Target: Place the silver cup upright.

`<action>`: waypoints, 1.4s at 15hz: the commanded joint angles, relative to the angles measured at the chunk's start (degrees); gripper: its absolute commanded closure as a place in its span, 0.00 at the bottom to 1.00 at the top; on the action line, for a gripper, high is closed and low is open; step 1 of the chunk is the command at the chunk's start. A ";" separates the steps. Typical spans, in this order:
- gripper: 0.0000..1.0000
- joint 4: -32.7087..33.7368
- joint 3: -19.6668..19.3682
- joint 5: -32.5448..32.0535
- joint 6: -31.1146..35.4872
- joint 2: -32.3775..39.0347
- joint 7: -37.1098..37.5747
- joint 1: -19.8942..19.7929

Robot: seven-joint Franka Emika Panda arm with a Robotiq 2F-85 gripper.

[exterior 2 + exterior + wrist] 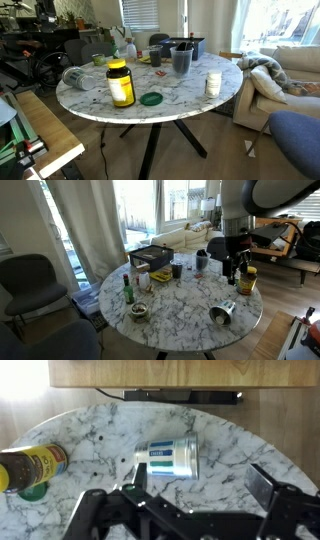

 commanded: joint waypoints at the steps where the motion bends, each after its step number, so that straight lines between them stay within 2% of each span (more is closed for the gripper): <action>1: 0.00 -0.05 3.57 -0.17 7.74 8.81 3.00 3.04; 3: 0.00 -0.29 7.20 -3.76 9.94 13.83 7.21 2.59; 6: 0.00 -0.59 10.28 -9.94 10.87 20.44 13.47 1.92; 7: 0.00 -0.59 10.56 -11.87 11.00 21.85 15.94 1.79; 8: 0.00 -0.60 9.55 -10.51 10.47 22.73 15.94 2.97; 9: 0.00 -0.59 8.18 -9.62 9.29 19.76 14.02 4.09; 11: 0.00 -0.42 8.10 -9.80 9.44 22.18 14.97 4.16; 15: 0.00 0.02 11.78 -21.47 9.84 26.55 26.17 2.53; 19: 0.00 -0.04 11.68 -29.89 10.67 31.99 32.73 3.45; 21: 0.00 0.55 10.93 -31.45 10.74 33.88 34.92 4.58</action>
